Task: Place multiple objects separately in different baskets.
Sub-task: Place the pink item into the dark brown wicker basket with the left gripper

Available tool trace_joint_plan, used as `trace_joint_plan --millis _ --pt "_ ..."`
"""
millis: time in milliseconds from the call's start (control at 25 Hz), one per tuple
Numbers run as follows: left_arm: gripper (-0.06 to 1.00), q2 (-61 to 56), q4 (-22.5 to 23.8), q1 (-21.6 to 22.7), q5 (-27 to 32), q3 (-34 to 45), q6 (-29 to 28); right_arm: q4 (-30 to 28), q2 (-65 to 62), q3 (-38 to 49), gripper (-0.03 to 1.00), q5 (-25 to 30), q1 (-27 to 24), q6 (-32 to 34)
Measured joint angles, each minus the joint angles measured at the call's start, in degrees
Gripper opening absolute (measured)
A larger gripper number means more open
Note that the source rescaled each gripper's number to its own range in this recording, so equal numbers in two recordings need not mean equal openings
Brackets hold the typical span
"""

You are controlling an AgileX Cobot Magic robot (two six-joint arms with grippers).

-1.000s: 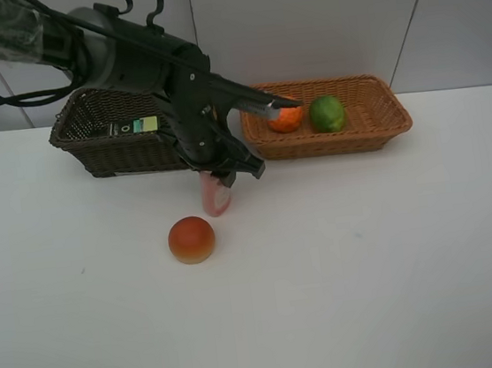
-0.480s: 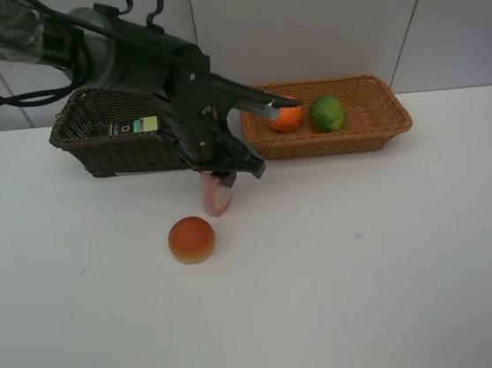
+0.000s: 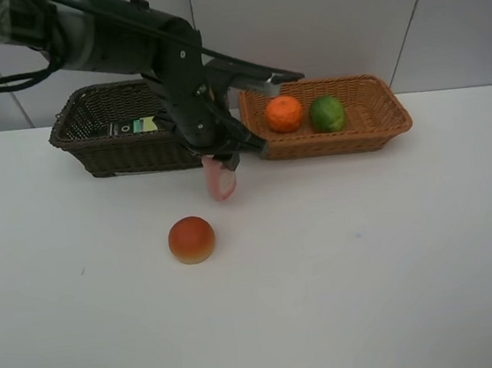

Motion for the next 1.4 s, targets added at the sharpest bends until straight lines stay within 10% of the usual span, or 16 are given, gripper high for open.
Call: trace_joint_plan --millis 640,1400 --pt "0.39 -12.5 4.0 7.1 -2.7 0.0 -3.4 0.0 0.0 0.0 1.0 0.0 0.0 0.0" --pt "0.39 -2.8 7.6 18.6 -22.0 0.0 -3.4 0.0 0.0 0.0 1.0 0.0 0.0 0.0"
